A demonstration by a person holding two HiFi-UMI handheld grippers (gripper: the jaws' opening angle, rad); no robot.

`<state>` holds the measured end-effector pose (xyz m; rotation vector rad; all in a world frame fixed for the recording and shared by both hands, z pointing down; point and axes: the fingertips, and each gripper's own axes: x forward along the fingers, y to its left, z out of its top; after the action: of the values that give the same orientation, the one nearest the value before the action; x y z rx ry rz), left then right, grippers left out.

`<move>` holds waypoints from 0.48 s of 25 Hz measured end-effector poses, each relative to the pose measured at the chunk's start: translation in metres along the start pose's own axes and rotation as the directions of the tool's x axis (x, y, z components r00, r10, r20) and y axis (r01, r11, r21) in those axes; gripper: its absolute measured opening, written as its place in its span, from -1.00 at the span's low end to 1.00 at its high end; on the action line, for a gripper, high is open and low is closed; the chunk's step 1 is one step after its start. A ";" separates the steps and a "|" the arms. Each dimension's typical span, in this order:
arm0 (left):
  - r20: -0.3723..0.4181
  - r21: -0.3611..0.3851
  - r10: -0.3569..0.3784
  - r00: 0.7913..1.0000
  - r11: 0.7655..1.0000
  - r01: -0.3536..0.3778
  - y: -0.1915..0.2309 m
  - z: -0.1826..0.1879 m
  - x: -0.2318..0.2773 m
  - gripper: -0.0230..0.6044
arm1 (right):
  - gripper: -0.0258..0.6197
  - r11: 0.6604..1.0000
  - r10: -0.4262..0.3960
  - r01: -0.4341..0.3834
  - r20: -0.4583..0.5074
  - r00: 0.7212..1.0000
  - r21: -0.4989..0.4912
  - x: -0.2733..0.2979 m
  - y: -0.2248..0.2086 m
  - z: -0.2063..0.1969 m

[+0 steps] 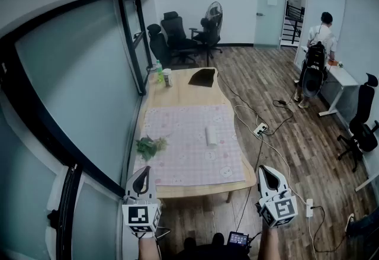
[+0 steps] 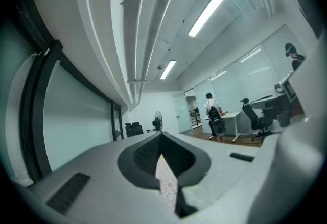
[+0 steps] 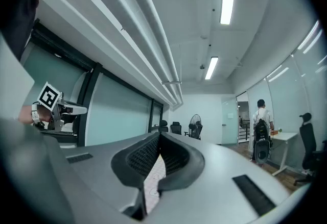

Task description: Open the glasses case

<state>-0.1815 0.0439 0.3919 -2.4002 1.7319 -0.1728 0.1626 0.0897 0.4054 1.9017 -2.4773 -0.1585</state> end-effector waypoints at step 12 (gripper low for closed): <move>0.005 -0.007 -0.027 1.000 1.000 0.027 -0.005 0.001 0.006 -0.94 | -0.87 1.000 -0.009 0.009 0.001 1.000 0.001 0.002 0.001 0.004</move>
<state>-0.1744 0.0403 0.3916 -2.4283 1.7009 -0.1639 0.1604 0.0887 0.4011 1.9138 -2.4706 -0.1577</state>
